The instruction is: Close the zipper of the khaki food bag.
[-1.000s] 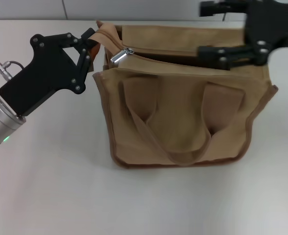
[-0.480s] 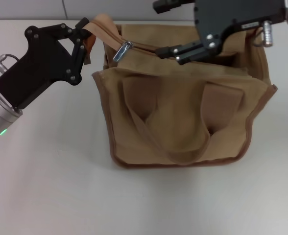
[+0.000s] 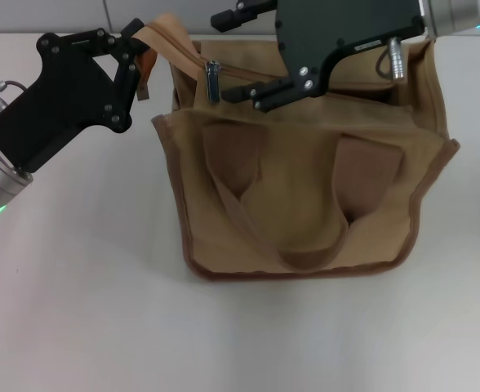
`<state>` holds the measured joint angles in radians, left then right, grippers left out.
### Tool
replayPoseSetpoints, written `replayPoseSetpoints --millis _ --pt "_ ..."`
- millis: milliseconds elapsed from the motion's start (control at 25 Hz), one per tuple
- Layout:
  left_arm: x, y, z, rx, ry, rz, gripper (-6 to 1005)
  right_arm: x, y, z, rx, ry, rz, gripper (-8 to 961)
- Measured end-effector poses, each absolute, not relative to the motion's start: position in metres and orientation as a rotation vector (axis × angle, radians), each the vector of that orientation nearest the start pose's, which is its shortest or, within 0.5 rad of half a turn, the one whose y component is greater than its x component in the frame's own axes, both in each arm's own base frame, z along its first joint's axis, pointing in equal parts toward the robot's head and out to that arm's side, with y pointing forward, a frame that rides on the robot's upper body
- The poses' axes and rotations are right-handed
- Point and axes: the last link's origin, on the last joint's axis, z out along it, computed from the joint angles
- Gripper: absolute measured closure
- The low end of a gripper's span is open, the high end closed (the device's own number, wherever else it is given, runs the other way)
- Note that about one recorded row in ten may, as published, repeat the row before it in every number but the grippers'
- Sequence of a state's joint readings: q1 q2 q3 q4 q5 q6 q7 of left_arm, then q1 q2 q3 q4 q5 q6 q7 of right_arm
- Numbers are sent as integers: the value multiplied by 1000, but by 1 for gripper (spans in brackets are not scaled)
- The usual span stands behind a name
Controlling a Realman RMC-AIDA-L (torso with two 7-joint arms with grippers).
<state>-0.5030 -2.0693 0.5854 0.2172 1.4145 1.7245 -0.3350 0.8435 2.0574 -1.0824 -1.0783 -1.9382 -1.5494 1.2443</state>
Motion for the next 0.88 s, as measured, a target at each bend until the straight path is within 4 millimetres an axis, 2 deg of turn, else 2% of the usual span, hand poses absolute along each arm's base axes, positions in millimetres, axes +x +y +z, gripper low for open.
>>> replayPoseSetpoints --millis 240,480,680,880 --pt "-251 314 10 -2032 166 -1075 991 67 387 10 -2835 -772 387 238" --pt "-251 315 10 -2032 165 -1073 991 72 388 8 -2852 -701 408 239" --pt "-251 315 11 -2029 162 -1071 990 79 389 16 -2905 -498 474 238" --pt "-252 315 11 -2027 160 -1071 990 78 387 41 -2959 -200 656 238"
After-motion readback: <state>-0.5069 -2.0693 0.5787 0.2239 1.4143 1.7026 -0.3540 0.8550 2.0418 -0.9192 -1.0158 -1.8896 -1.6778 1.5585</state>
